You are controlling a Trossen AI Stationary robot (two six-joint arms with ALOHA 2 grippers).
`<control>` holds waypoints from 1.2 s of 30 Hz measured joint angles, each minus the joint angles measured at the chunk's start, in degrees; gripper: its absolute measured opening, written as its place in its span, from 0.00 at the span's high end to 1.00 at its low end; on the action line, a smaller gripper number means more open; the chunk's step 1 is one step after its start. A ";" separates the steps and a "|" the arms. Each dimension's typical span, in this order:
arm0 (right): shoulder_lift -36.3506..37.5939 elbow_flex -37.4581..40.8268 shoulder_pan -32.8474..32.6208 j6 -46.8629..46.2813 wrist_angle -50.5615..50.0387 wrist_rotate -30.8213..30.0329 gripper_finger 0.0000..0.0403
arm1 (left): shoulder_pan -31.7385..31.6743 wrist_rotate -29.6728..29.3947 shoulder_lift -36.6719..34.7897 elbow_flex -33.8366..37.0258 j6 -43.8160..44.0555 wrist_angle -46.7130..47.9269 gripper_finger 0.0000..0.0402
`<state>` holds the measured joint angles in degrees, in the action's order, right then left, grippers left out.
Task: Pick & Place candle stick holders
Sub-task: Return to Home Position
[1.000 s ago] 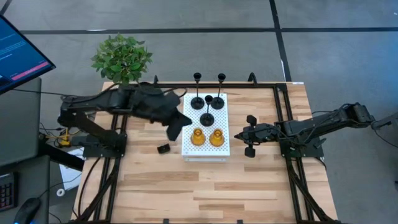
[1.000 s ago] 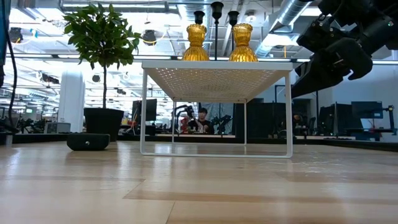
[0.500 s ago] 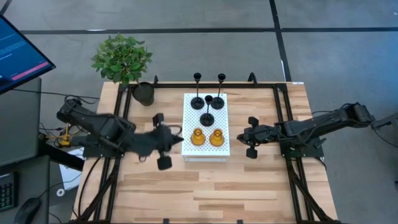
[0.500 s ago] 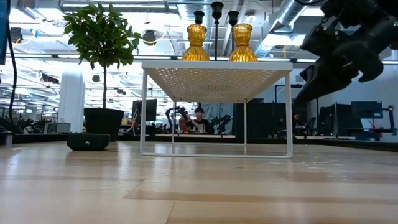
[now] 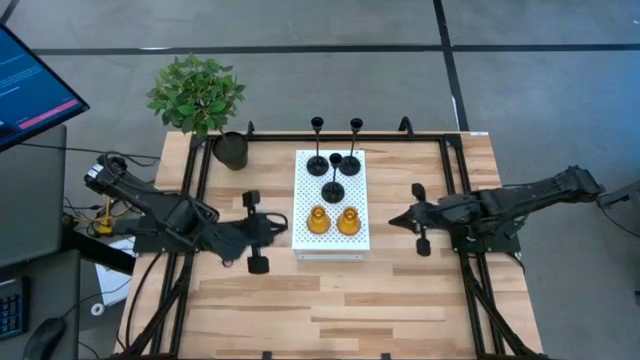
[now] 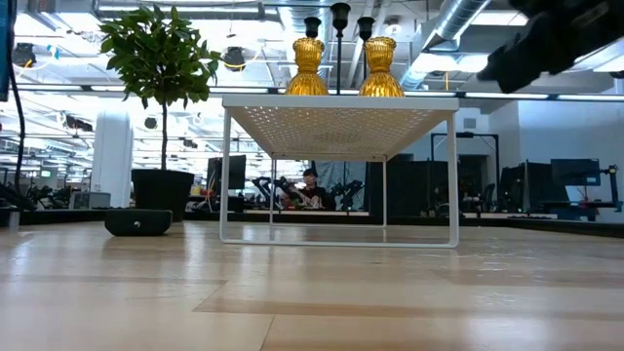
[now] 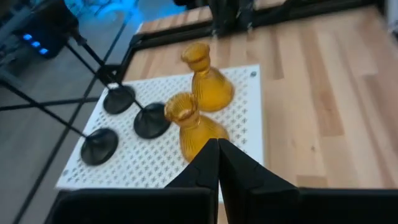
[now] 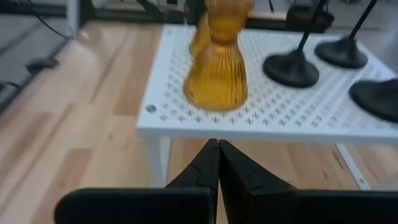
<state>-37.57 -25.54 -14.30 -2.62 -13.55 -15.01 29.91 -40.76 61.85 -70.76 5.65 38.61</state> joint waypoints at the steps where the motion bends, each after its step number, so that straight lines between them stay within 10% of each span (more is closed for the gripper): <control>1: 1.63 0.00 -0.43 0.01 -0.66 -0.01 1.00 | -0.60 1.21 -1.57 1.62 -0.93 -2.15 0.99; 9: 12.11 0.00 -1.87 -0.36 -8.49 -1.74 1.00 | -6.04 15.56 -14.81 16.17 -13.70 -17.63 0.99; 36: 26.88 0.00 -1.82 6.22 -10.06 2.19 1.00 | -13.49 34.77 -48.22 54.56 -20.24 -34.58 0.99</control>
<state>-10.69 -25.54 -16.12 3.60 -23.61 -12.82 16.42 -5.98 13.63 -16.19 -14.59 4.03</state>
